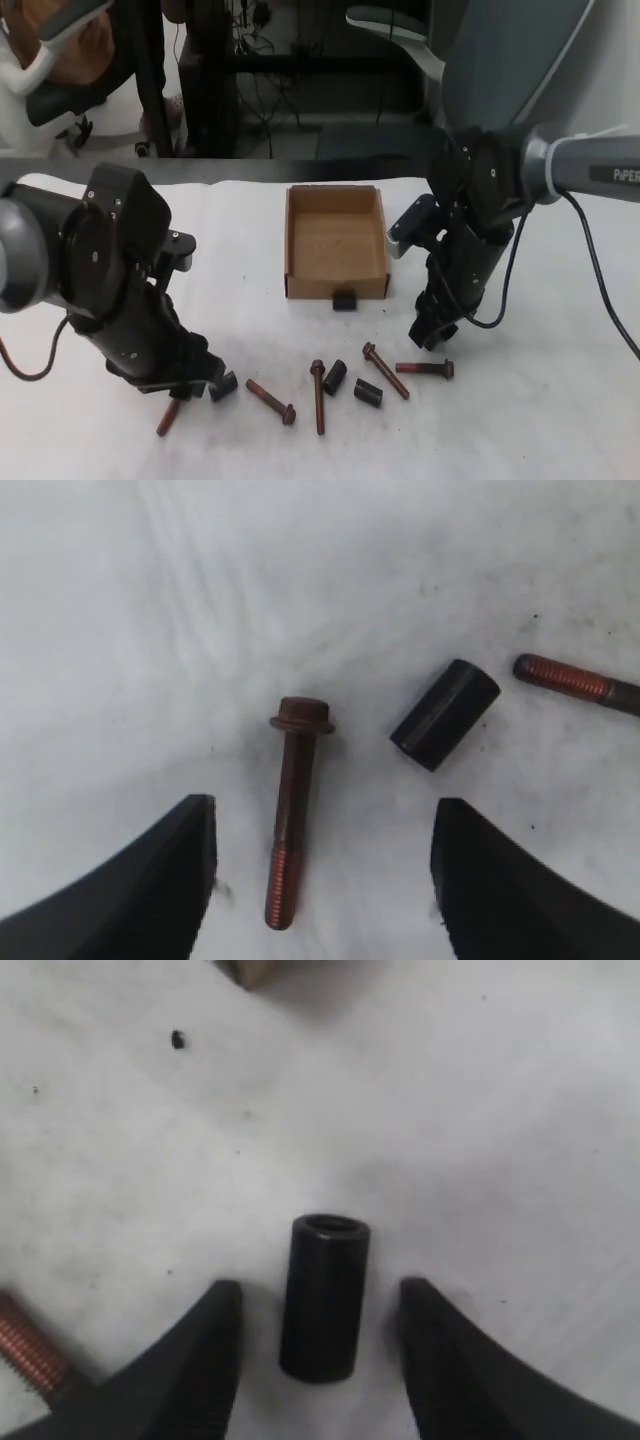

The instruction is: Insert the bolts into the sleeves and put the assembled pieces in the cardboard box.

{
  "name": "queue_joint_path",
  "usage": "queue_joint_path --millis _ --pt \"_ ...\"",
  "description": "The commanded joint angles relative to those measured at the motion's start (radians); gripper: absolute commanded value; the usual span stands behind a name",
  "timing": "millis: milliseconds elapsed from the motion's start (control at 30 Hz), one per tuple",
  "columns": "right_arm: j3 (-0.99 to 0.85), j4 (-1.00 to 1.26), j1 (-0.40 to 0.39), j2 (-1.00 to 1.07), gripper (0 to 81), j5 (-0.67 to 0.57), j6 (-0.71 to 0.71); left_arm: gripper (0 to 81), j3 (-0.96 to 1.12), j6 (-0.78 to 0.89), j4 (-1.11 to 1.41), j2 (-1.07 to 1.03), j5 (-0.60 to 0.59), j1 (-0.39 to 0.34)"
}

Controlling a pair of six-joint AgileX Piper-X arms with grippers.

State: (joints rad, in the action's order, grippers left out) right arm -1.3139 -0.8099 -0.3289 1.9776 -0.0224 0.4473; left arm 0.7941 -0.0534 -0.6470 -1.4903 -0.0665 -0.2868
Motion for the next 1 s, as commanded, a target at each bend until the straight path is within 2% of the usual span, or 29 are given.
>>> queue_joint_path --millis 0,67,167,267,367,767,833,900,933,967 --pt "-0.010 0.047 -0.009 0.039 41.7 0.022 0.009 59.2 0.012 0.001 -0.005 0.001 0.020 -0.004" --pt "-0.027 0.012 -0.009 0.053 29.0 0.033 0.026 59.2 0.012 0.001 -0.005 0.001 0.020 -0.004" --pt "-0.050 -0.045 -0.010 0.069 1.0 0.059 0.032 59.2 0.012 0.001 0.000 -0.002 0.020 -0.004" --pt "-0.055 -0.072 -0.010 0.070 0.0 0.073 0.032 57.0 0.014 0.001 0.002 -0.030 0.020 -0.004" --pt "-0.055 -0.082 -0.010 0.070 0.0 0.092 0.032 51.2 0.014 0.001 0.025 -0.085 0.027 -0.004" --pt "-0.053 -0.117 -0.010 0.068 0.0 0.092 0.025 50.3 0.110 -0.045 0.015 -0.247 0.066 -0.002" --pt "-0.053 -0.112 -0.010 0.068 0.0 0.092 0.025 41.4 0.120 -0.045 -0.029 -0.265 0.091 -0.002" --pt "-0.053 -0.100 -0.010 0.068 0.0 0.092 0.025 21.4 0.122 -0.045 -0.063 -0.277 0.114 -0.002" --pt "-0.053 -0.092 -0.010 0.068 0.0 0.092 0.016 5.6 0.122 -0.045 -0.071 -0.281 0.118 -0.002" --pt "-0.053 -0.085 -0.010 0.068 0.0 0.092 -0.003 1.1 0.122 -0.045 -0.078 -0.281 0.123 -0.002"
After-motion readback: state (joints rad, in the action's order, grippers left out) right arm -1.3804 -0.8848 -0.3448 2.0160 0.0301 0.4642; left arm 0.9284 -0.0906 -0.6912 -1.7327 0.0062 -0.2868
